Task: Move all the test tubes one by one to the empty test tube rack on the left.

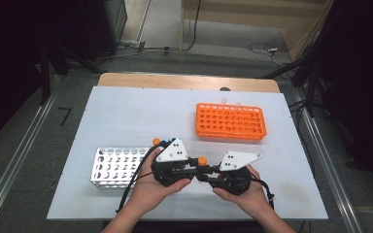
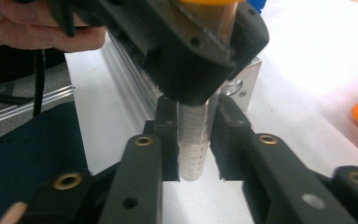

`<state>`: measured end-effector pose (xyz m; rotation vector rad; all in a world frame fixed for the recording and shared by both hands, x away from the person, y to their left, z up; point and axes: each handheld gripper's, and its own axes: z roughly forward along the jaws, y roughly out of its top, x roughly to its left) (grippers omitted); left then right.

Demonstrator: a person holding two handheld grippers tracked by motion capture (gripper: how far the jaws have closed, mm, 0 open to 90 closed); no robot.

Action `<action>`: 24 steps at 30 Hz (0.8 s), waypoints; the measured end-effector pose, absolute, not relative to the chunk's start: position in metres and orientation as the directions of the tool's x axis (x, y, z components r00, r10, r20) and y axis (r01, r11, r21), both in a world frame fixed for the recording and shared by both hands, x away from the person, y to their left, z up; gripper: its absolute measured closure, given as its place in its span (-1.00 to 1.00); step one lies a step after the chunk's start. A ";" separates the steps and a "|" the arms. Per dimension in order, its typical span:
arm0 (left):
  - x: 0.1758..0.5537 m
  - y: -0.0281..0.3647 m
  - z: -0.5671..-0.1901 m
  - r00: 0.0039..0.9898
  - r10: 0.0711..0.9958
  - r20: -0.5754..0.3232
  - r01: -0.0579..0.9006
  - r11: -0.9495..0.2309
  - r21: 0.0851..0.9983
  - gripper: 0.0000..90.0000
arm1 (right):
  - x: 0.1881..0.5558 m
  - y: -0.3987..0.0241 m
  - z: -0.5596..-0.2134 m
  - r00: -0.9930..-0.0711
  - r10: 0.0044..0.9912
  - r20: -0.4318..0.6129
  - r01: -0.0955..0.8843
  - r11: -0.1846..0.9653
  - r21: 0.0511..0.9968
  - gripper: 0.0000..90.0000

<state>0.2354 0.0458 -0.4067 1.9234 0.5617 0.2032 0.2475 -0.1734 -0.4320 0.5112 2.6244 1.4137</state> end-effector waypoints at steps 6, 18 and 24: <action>0.238 0.063 -0.400 0.855 0.504 -0.123 0.296 -0.279 0.913 0.66 | 0.252 -0.185 -0.428 -0.925 0.372 0.074 0.254 0.462 0.850 -0.22; 0.242 0.098 -0.385 0.816 0.567 -0.109 0.286 -0.232 0.930 0.66 | 0.276 -0.230 -0.417 -0.879 0.464 0.112 0.298 0.349 0.889 -0.98; 0.244 0.117 -0.379 0.792 0.600 -0.112 0.285 -0.202 0.937 0.66 | 0.292 -0.256 -0.420 -0.851 0.505 0.140 0.332 0.312 0.890 -1.00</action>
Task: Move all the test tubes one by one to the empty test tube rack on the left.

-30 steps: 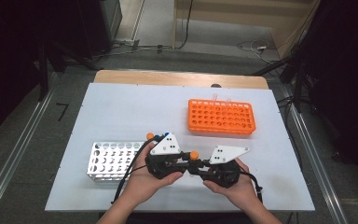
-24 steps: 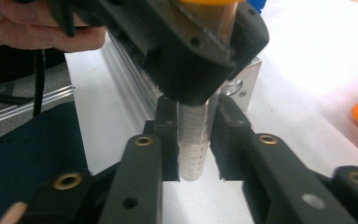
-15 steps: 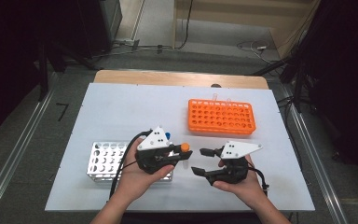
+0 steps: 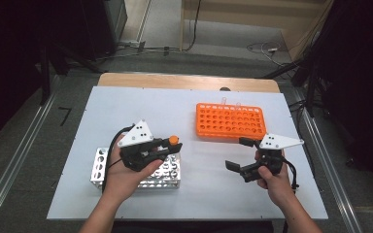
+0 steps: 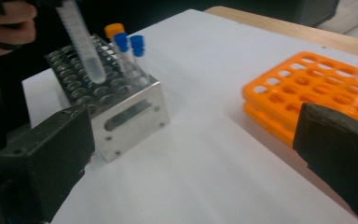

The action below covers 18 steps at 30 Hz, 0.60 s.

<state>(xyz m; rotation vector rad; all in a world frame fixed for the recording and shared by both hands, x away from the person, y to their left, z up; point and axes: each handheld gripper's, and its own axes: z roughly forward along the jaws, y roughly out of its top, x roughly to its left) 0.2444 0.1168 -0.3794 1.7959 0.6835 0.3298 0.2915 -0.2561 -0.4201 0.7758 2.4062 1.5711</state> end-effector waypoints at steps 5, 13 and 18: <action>0.246 0.134 -0.375 0.765 0.634 -0.114 0.287 -0.177 0.942 0.66 | 0.301 -0.278 -0.424 -0.819 0.558 0.135 0.346 0.294 0.891 -1.00; 0.250 0.159 -0.377 0.719 0.684 -0.123 0.294 -0.139 0.946 0.66 | 0.311 -0.299 -0.430 -0.786 0.608 0.112 0.349 0.288 0.892 -1.00; 0.252 0.172 -0.378 0.693 0.711 -0.124 0.296 -0.122 0.947 0.66 | 0.314 -0.309 -0.432 -0.772 0.624 0.118 0.357 0.273 0.893 -1.00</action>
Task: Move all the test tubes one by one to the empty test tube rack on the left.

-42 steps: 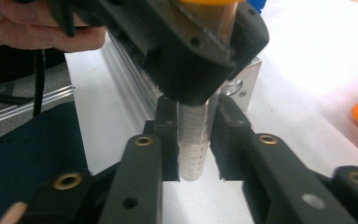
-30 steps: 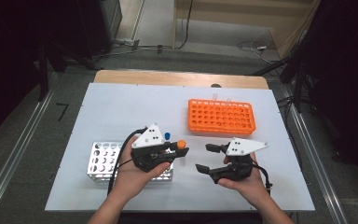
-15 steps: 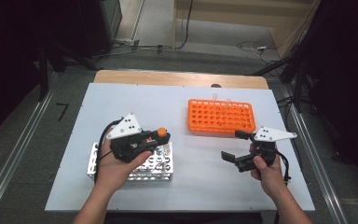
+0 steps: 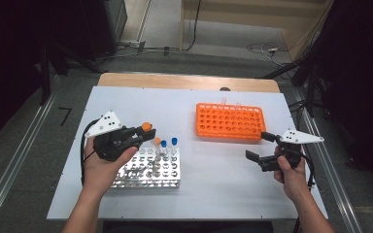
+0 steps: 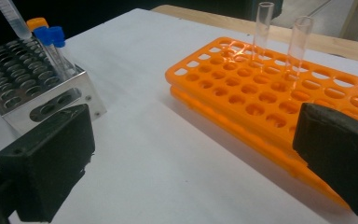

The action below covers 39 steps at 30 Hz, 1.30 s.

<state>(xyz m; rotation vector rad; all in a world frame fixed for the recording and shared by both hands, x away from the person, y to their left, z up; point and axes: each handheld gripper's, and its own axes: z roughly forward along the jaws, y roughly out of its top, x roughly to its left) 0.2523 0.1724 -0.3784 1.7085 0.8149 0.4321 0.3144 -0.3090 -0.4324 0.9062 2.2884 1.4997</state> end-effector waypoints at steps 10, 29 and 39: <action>0.254 0.189 -0.381 0.660 0.739 -0.137 0.301 -0.092 0.949 0.66 | 0.318 -0.320 -0.435 -0.752 0.647 0.128 0.371 0.255 0.893 -1.00; 0.269 0.180 -0.414 0.657 0.740 -0.147 0.374 -0.149 0.915 0.66 | 0.321 -0.322 -0.440 -0.742 0.657 0.135 0.386 0.254 0.887 -1.00; 0.272 0.173 -0.428 0.674 0.728 -0.128 0.398 -0.212 0.893 0.66 | 0.322 -0.322 -0.442 -0.740 0.660 0.129 0.386 0.259 0.886 -1.00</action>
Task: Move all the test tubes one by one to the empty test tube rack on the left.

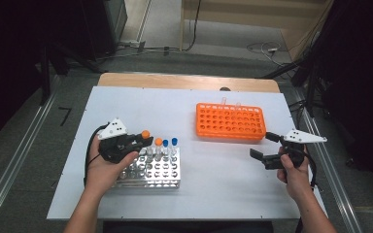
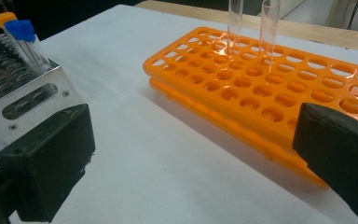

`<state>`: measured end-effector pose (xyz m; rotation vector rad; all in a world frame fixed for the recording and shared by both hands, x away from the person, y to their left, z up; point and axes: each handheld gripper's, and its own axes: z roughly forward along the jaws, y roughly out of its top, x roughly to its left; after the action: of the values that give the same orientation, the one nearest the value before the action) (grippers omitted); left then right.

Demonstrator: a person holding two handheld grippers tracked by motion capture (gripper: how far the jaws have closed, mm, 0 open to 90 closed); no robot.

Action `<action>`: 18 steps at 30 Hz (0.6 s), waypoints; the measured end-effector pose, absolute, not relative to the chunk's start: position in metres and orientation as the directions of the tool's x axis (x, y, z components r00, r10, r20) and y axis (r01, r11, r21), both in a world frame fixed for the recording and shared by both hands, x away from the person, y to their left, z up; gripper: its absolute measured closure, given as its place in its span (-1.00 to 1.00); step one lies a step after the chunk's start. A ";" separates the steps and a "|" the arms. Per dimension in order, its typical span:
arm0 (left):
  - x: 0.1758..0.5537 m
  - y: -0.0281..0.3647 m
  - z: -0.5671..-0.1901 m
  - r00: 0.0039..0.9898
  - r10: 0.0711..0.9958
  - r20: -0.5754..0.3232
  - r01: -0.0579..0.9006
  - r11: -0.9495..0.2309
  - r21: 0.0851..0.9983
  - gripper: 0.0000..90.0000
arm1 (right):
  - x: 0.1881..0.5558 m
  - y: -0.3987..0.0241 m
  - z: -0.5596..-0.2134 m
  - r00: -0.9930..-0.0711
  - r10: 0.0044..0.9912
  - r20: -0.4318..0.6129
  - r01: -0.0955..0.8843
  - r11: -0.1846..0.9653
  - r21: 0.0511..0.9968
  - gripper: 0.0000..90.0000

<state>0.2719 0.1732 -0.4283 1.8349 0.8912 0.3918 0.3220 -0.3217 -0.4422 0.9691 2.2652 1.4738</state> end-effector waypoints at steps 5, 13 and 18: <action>0.272 0.172 -0.430 0.678 0.725 -0.119 0.400 -0.228 0.888 0.66 | 0.322 -0.322 -0.443 -0.739 0.661 0.130 0.387 0.259 0.885 -1.00; 0.271 0.171 -0.430 0.686 0.723 -0.087 0.387 -0.261 0.884 0.66 | 0.323 -0.321 -0.444 -0.737 0.664 0.125 0.388 0.265 0.883 -1.00; 0.270 0.166 -0.430 0.688 0.724 -0.051 0.377 -0.296 0.878 0.66 | 0.323 -0.320 -0.445 -0.738 0.663 0.125 0.388 0.264 0.883 -1.00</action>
<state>0.2703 0.1660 -0.4302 1.9145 0.8564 0.4425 0.3230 -0.3205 -0.4446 0.9713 2.2676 1.4627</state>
